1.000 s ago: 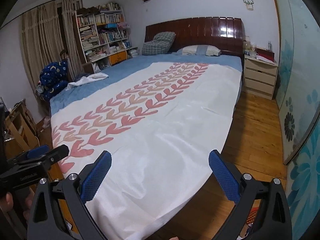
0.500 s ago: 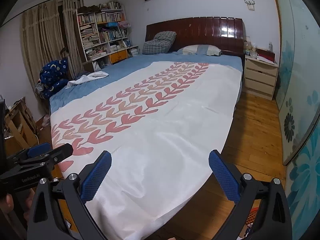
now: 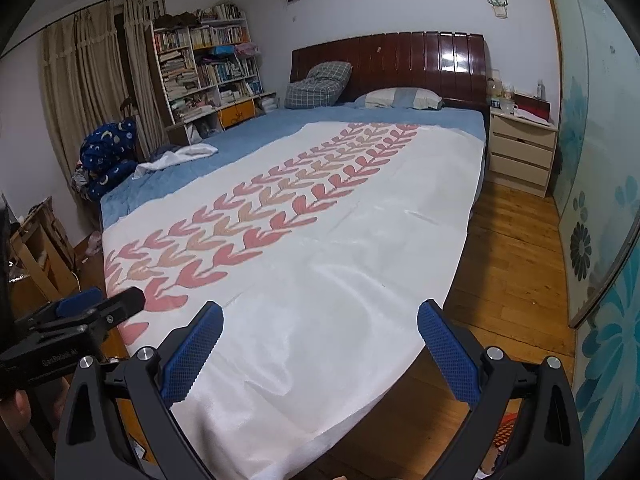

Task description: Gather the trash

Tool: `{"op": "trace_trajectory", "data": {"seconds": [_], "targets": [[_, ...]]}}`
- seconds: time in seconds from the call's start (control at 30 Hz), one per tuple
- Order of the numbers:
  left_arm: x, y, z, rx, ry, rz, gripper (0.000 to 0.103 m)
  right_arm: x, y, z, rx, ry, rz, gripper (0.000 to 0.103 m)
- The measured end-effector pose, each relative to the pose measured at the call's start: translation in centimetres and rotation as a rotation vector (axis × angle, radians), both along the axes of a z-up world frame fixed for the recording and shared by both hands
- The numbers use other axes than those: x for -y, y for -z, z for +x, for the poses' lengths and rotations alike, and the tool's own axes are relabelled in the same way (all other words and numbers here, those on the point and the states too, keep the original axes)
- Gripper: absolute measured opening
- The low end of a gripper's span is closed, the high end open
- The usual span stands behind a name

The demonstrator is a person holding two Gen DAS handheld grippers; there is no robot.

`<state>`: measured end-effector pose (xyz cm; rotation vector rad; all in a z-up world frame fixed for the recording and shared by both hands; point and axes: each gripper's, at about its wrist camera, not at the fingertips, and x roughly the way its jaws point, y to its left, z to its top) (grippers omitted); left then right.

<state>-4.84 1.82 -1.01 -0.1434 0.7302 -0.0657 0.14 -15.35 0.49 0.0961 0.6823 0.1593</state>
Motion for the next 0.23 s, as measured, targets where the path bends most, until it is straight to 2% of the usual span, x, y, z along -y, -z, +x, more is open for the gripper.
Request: {"op": "trace_trajectory", "data": {"seconds": [0.23], "targets": [[-0.05,0.26,0.17,-0.022,-0.015,0.009,0.097,-0.08,-0.01,0.01,0.005,-0.003,-0.002,0.096]]}}
